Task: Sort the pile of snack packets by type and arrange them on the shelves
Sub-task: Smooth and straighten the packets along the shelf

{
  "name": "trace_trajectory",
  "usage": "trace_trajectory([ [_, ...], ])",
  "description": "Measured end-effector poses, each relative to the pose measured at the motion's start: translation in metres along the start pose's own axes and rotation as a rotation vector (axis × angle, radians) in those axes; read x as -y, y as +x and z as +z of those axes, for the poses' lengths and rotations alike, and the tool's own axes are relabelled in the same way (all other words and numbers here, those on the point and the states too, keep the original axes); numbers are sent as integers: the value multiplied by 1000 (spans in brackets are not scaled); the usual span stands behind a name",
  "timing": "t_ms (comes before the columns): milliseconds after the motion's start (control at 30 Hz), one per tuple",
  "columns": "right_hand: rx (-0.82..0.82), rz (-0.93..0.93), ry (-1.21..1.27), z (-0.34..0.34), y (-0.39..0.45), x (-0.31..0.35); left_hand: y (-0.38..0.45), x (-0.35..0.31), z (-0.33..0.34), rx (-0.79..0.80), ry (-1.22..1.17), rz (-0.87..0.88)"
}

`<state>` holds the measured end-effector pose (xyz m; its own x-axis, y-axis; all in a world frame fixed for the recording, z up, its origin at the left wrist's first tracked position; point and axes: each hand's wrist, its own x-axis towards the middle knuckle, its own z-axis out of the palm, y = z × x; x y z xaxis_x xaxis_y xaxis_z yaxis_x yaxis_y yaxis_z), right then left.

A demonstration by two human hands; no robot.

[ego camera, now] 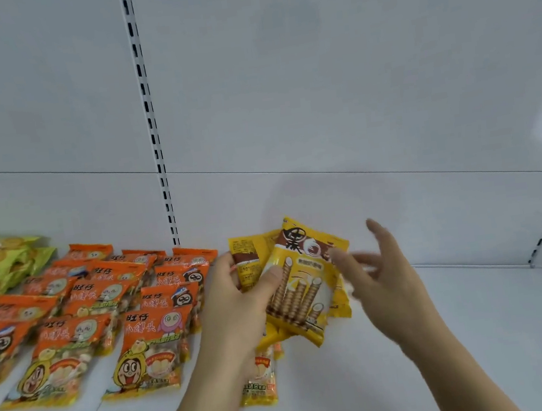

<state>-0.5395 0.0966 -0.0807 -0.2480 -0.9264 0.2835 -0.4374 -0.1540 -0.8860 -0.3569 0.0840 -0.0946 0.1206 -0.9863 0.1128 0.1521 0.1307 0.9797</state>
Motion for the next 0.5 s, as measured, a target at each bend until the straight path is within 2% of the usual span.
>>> trace_trajectory([
  [67,64,50,22,11,-17,-6,0,-1,1,-36,-5,13],
  [100,51,12,16,14,-21,-8,-1,-1,4,-31,-8,6],
  [167,-22,-48,11,13,-17,-7,-3,0,8,-8,-17,-12],
  [233,-84,-15,94,7,-5,-2,-5,-1,9,4,-28,-36],
  [367,-202,66,70,-7,25,-8,-3,-4,-1,-98,7,-1],
  [500,-101,124,-51,8,50,-20,-1,-2,-13,-162,13,12],
])
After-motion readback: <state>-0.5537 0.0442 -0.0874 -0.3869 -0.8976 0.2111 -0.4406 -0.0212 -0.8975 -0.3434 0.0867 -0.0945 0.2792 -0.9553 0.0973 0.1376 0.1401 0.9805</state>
